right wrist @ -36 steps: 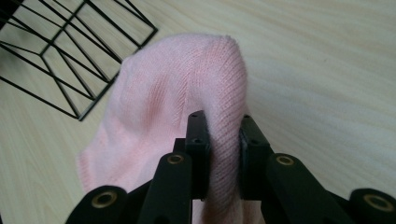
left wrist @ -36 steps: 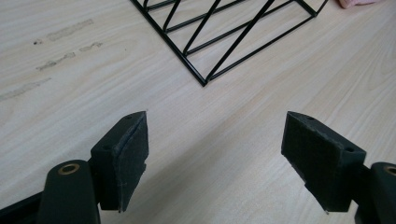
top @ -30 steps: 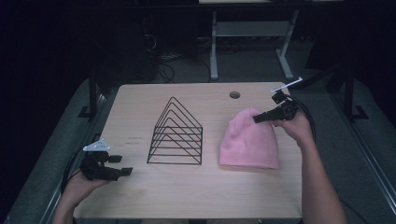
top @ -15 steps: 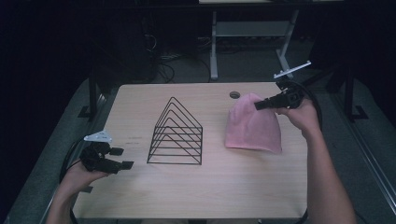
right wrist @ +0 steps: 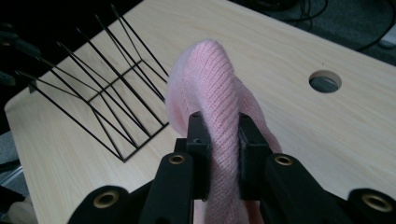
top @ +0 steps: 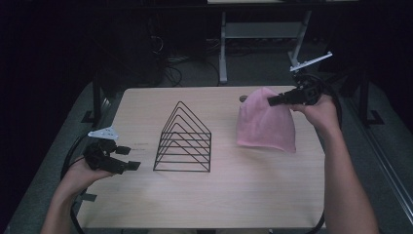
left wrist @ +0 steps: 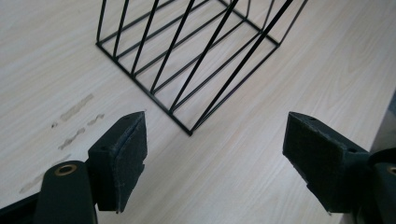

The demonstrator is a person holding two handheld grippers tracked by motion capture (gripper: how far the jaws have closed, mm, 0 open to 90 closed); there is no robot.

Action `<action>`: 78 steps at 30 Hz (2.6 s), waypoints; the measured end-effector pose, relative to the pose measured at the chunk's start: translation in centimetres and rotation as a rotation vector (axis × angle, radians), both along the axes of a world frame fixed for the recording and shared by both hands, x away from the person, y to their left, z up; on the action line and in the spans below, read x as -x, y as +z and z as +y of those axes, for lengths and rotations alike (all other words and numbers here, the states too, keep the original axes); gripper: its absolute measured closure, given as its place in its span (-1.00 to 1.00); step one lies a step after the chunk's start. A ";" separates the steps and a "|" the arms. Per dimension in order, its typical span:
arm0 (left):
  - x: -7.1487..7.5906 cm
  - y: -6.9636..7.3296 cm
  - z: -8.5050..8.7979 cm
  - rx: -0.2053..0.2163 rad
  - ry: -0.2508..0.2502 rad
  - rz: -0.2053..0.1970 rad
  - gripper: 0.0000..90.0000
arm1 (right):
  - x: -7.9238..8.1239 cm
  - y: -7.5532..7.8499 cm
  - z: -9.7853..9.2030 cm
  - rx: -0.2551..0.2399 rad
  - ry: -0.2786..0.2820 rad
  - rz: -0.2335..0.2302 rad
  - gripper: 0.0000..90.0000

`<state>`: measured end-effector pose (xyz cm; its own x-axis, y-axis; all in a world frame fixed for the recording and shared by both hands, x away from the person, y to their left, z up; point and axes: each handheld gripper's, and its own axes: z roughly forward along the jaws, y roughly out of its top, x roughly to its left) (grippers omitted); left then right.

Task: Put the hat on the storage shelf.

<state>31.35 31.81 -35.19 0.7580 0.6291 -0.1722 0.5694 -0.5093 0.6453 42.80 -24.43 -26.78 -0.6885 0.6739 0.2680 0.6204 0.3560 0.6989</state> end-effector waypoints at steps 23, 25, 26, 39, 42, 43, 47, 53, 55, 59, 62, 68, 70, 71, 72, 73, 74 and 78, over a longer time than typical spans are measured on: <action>-0.9 4.1 -1.7 0.016 -0.069 -0.020 -0.51 | 1.3 9.0 6.0 -0.005 0.150 -0.153 0.74; -1.0 4.5 -1.9 0.022 -0.078 -0.018 -0.51 | 1.4 9.6 6.7 -0.003 0.162 -0.159 0.74; -1.0 4.8 -2.1 0.030 -0.088 -0.021 -0.51 | 1.4 9.9 7.1 -0.003 0.168 -0.165 0.74; -1.7 7.5 -3.8 0.055 -0.148 -0.044 -0.51 | 1.8 12.7 10.6 0.004 0.225 -0.196 0.74; -1.8 7.8 -4.1 0.050 -0.155 -0.044 -0.55 | 2.0 13.4 11.4 0.007 0.237 -0.204 0.74; -1.8 8.0 -4.2 0.044 -0.160 -0.049 -0.55 | 2.0 13.6 11.6 0.007 0.244 -0.207 0.74; -1.9 8.7 -4.6 0.041 -0.180 -0.055 -0.55 | 2.3 14.4 12.6 0.001 0.263 -0.217 0.74; -2.1 9.6 -5.3 0.039 -0.194 -0.066 -0.55 | 2.6 15.2 14.1 -0.009 0.298 -0.226 0.74; -2.3 9.7 -5.4 0.040 -0.200 -0.075 -0.56 | 2.6 15.3 14.6 -0.015 0.307 -0.232 0.74; -2.4 9.9 -5.4 0.040 -0.206 -0.074 -0.56 | 2.5 15.4 15.5 -0.021 0.323 -0.234 0.73; -2.6 10.0 -5.3 0.046 -0.202 -0.073 -0.56 | 2.5 15.4 16.2 -0.025 0.339 -0.230 0.73; -2.8 10.2 -5.5 0.058 -0.201 -0.074 -0.55 | 2.5 15.4 17.4 -0.028 0.366 -0.232 0.73; -3.0 10.1 -5.6 0.061 -0.205 -0.072 -0.54 | 2.6 15.5 18.0 -0.032 0.378 -0.235 0.73; -3.0 10.1 -5.7 0.060 -0.206 -0.073 -0.53 | 2.6 15.5 18.1 -0.032 0.380 -0.236 0.73; -3.1 10.1 -5.7 0.055 -0.213 -0.074 -0.51 | 2.7 15.4 18.4 -0.034 0.388 -0.241 0.73; -3.1 10.0 -5.8 0.057 -0.210 -0.072 -0.49 | 2.7 15.4 18.6 -0.037 0.394 -0.243 0.73; -3.1 10.0 -5.9 0.056 -0.207 -0.066 -0.47 | 2.7 15.4 18.8 -0.038 0.401 -0.247 0.73; -3.3 9.8 -5.9 0.059 -0.210 -0.061 -0.40 | 2.8 15.3 19.7 -0.039 0.421 -0.253 0.73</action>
